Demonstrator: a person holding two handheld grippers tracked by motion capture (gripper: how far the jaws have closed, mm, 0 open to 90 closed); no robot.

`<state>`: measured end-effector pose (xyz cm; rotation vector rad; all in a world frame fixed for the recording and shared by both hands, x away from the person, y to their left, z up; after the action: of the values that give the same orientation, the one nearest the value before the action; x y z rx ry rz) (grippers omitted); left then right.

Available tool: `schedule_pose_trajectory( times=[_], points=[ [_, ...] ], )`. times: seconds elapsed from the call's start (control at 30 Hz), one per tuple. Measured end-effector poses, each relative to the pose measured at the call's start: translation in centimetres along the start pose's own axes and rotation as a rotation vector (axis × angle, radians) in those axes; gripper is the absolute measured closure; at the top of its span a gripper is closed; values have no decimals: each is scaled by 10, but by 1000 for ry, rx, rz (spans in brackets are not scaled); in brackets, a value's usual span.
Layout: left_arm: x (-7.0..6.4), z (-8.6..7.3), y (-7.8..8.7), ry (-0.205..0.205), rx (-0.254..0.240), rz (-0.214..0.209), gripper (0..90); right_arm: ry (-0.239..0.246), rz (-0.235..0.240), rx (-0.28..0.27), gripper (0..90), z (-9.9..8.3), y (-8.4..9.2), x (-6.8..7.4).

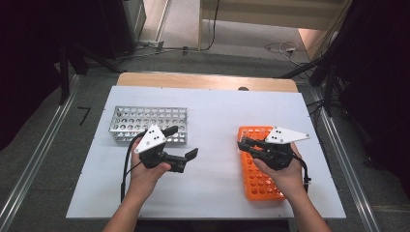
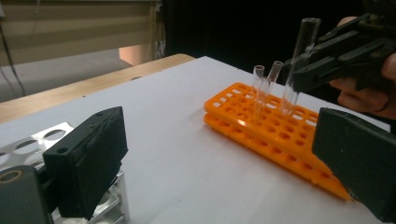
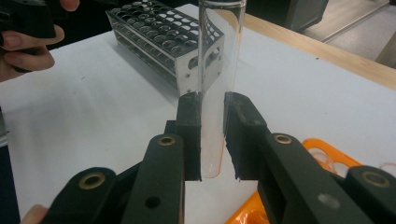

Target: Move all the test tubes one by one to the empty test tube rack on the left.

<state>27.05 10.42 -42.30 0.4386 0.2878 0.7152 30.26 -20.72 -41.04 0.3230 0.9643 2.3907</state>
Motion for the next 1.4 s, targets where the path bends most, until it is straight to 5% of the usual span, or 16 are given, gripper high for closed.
schedule_pose_trajectory(
  times=[0.13, 0.4, 0.8, 1.4],
  points=[
    [-1, 7, -10, 40, 20, -82, 71, 20, 10, 0, 742, 6, -9, 4],
    [-18, 9, -22, -4, 85, -92, 258, 57, 53, 29, 742, 4, -32, 21],
    [-29, 11, -25, -16, 137, -198, 495, 141, 39, 96, 742, 2, -54, 46],
    [-32, 8, -35, -3, 238, -208, 677, 249, 11, 133, 742, 3, -65, 65]
  ],
)
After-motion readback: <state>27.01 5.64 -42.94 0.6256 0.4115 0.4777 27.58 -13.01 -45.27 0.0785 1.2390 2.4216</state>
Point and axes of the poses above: each handheld gripper's, and its own axes: y roughly backward along the jaws, z roughly out of its top, x roughly to its left, the point moved 2 cm from there along -y, roughly forward along the jaws, and after that the axes turned 15 degrees about x, right-handed, at the moved point
